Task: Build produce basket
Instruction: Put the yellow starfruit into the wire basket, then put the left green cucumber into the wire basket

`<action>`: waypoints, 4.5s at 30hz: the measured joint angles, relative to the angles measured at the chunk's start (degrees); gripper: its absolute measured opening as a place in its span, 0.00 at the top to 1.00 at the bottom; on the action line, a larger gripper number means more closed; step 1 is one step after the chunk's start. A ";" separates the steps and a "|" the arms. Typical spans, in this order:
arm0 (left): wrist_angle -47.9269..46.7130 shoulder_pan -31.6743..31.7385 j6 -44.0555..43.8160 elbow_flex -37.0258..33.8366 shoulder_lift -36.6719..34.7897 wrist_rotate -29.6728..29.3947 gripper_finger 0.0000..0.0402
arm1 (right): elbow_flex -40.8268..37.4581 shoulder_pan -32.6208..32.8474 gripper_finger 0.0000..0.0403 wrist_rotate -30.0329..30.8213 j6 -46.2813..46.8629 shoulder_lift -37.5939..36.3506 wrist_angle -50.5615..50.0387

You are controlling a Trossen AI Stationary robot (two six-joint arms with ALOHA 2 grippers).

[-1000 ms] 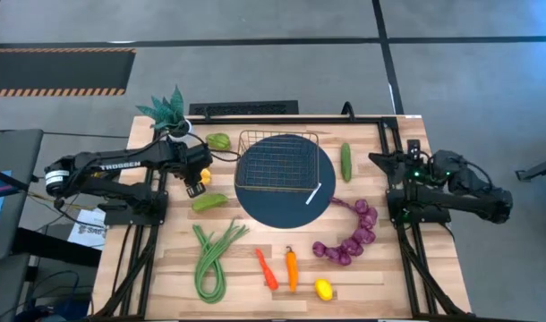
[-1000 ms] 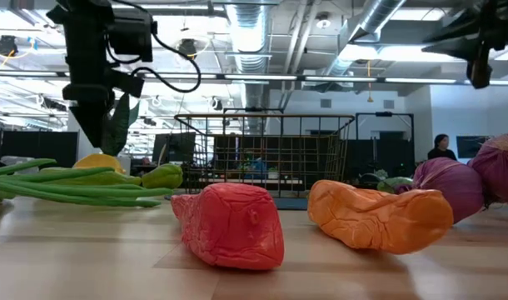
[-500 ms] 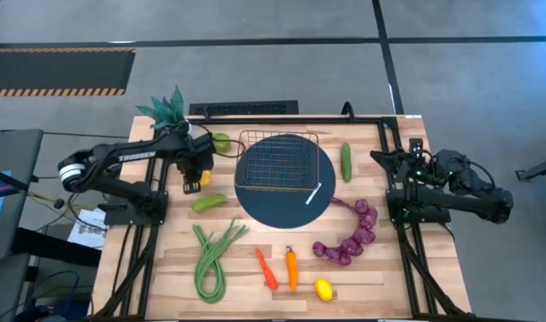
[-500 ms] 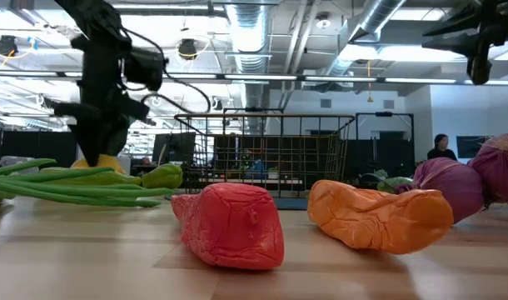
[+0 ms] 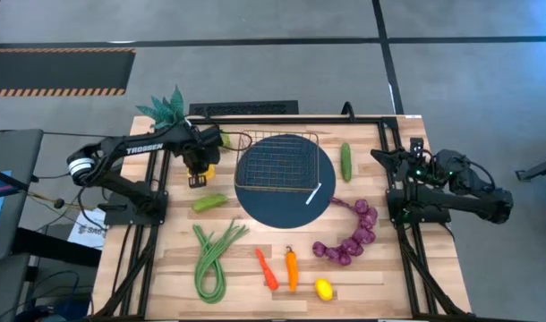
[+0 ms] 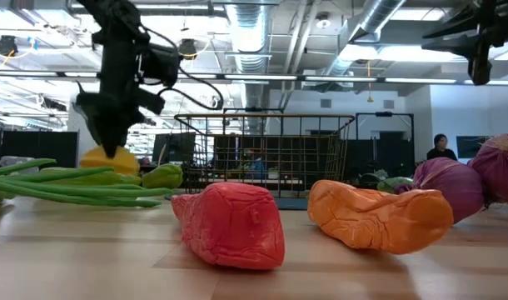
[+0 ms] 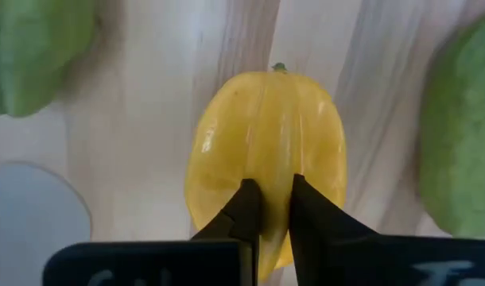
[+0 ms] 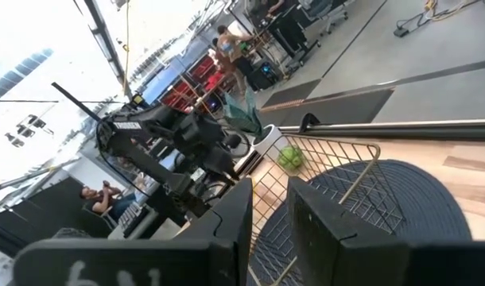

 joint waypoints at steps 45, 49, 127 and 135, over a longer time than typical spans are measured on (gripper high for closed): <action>0.74 -19.37 -5.14 40.74 27.59 1.23 1.00 | -0.04 0.00 0.75 -0.04 -0.42 0.00 -1.77; 0.45 -19.37 -5.33 40.78 28.46 0.68 1.00 | -0.04 0.00 0.75 -0.04 -0.41 0.00 -2.61; -29.39 -29.65 -38.39 50.56 4.66 -14.06 0.72 | 6.21 0.02 0.75 -3.15 -7.22 -0.02 -1.77; -27.22 -35.47 -49.01 33.80 -3.56 -15.33 0.72 | 6.25 0.02 0.75 -3.15 -7.28 -0.02 -1.75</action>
